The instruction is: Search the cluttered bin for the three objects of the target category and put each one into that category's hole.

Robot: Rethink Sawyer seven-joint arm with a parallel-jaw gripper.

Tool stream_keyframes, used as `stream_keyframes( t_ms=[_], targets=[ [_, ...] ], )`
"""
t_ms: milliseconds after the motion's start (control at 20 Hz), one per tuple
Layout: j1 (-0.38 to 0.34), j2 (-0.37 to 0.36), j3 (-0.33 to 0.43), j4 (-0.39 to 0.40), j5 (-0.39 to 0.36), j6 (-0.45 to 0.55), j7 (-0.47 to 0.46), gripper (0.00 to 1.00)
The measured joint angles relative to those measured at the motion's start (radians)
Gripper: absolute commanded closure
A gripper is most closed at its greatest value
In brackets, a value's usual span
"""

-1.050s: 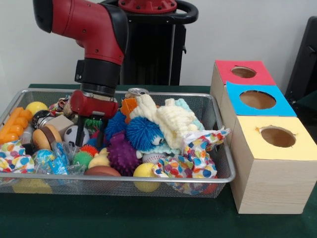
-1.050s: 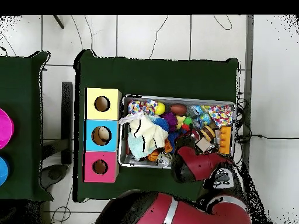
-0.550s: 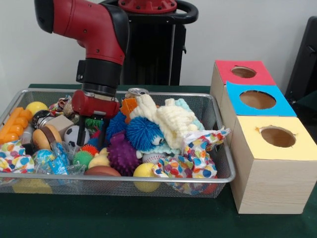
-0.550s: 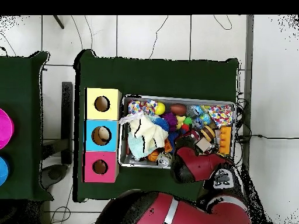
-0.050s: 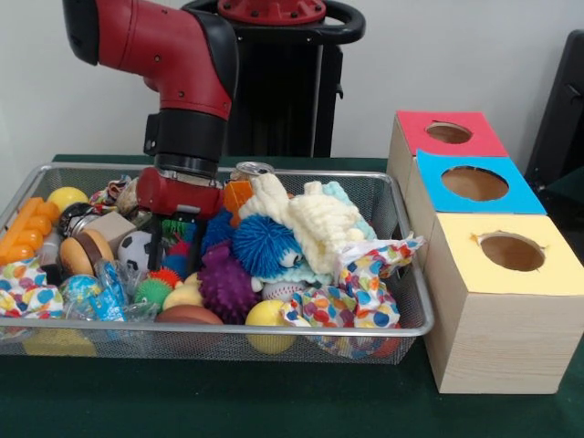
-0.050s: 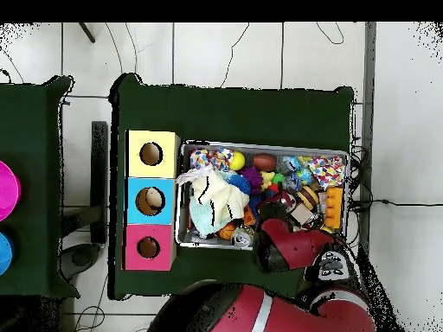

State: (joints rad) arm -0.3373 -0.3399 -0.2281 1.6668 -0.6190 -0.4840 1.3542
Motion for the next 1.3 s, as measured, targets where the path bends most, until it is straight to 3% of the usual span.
stream_keyframes(
  t_ms=[650, 1100, 1300],
  targets=[
    [-0.018, 0.001, 0.056, 0.056, 0.000, -0.068, 0.000, 0.00],
    [-0.018, -0.004, 0.056, 0.076, 0.008, -0.126, 0.000, 0.00],
    [0.002, -0.004, 0.047, 0.077, 0.044, -0.131, 0.000, 0.00]
  ],
)
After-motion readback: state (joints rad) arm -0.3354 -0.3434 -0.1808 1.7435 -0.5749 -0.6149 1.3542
